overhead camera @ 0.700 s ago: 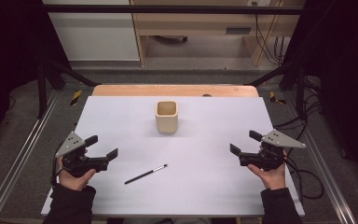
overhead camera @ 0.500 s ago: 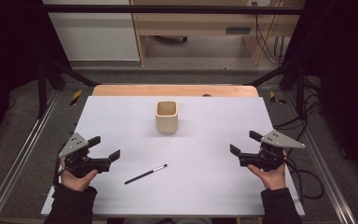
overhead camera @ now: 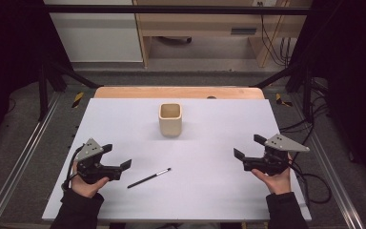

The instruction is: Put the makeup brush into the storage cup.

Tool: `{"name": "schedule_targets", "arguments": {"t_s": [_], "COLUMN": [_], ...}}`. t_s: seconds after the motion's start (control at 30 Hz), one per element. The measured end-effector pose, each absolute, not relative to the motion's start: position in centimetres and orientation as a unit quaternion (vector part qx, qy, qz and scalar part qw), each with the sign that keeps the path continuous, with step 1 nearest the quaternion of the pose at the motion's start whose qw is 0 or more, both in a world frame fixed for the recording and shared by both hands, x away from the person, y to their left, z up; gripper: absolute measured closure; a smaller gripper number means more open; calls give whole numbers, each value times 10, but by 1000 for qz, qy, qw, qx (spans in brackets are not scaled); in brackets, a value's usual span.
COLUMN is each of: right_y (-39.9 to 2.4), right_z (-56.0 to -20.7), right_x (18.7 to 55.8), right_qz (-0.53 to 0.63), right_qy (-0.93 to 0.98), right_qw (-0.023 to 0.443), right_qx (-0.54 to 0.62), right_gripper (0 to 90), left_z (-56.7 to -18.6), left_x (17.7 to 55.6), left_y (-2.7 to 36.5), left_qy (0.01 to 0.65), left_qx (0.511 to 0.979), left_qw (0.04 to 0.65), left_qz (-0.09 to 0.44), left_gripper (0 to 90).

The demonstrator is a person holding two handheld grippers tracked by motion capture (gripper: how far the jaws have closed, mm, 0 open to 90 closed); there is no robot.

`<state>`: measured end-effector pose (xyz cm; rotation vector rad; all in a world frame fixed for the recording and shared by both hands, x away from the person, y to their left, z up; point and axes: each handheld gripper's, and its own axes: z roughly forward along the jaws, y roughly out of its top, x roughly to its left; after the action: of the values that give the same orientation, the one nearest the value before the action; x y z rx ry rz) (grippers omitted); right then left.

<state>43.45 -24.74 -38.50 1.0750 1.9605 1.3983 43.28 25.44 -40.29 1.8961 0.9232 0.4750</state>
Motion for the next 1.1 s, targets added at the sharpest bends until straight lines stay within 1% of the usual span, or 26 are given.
{"name": "schedule_targets", "arguments": {"t_s": [0.57, 1.1], "right_y": [-248, -247], "right_z": [-386, -386], "right_x": [435, 435], "right_qz": [509, 507], "right_qy": [722, 724], "right_qw": [249, 248], "right_qx": [396, 396], "right_gripper": [89, 88], "left_z": [-418, -424], "left_x": [436, 440], "left_y": [230, 220], "left_qy": [349, 339], "left_qx": [822, 847], "left_qw": [420, 382], "left_qz": [160, 146], "left_gripper": [64, 91]}}
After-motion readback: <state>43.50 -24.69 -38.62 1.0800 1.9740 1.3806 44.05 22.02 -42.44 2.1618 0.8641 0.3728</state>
